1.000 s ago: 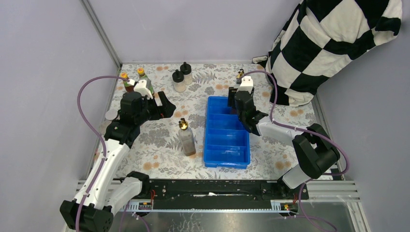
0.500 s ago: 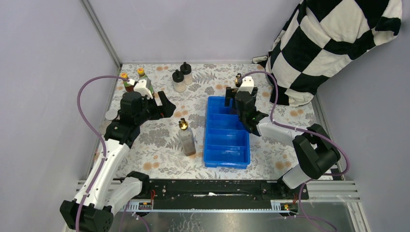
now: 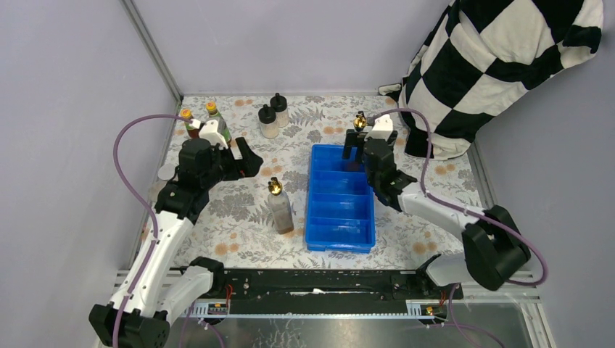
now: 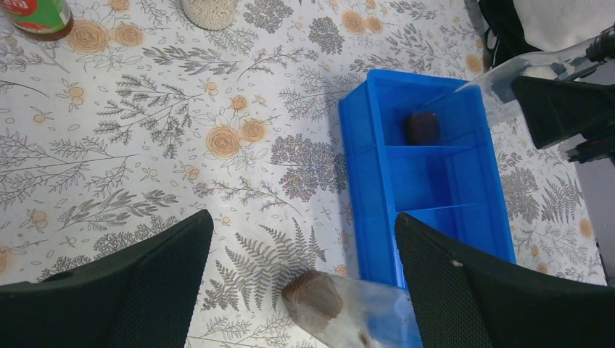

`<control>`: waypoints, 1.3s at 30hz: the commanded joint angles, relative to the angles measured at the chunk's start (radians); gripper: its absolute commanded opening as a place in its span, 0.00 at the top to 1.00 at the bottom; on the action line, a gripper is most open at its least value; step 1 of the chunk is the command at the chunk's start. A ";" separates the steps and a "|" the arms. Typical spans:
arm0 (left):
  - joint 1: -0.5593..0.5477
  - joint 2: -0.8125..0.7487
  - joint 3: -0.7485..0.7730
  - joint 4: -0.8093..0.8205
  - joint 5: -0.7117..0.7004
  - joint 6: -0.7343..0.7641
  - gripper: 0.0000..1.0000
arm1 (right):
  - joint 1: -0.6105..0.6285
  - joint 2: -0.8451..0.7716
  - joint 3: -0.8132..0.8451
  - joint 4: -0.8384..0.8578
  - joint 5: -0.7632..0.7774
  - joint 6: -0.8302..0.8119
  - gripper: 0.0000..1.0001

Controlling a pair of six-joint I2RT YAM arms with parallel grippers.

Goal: Organize the condiment bottles
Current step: Place the bottle in the storage box, then pick up the bottle from the center of the board.

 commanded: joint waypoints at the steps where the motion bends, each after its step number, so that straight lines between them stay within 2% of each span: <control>1: -0.002 -0.089 0.019 -0.013 -0.043 -0.003 0.01 | -0.004 -0.148 -0.013 -0.034 -0.008 0.021 0.00; 7: -0.002 -0.198 0.071 -0.090 -0.066 -0.038 0.01 | -0.004 -0.280 0.012 -0.176 -0.022 0.034 0.01; 12: -0.002 -0.265 0.109 -0.200 -0.019 -0.097 0.01 | -0.005 -0.353 0.074 -0.309 -0.038 0.038 0.02; 18: -0.001 -0.417 0.078 -0.313 0.036 -0.170 0.01 | -0.005 -0.430 0.123 -0.405 -0.061 0.049 0.03; 25: 0.014 -0.527 0.017 -0.398 0.128 -0.236 0.01 | -0.005 -0.470 0.127 -0.463 -0.091 0.069 0.04; 34: 0.176 -0.518 -0.022 -0.477 0.211 -0.129 0.01 | -0.004 -0.496 0.110 -0.494 -0.103 0.081 0.04; 39: 0.196 -0.485 -0.008 -0.490 0.190 -0.083 0.01 | -0.004 -0.497 0.098 -0.490 -0.107 0.081 0.04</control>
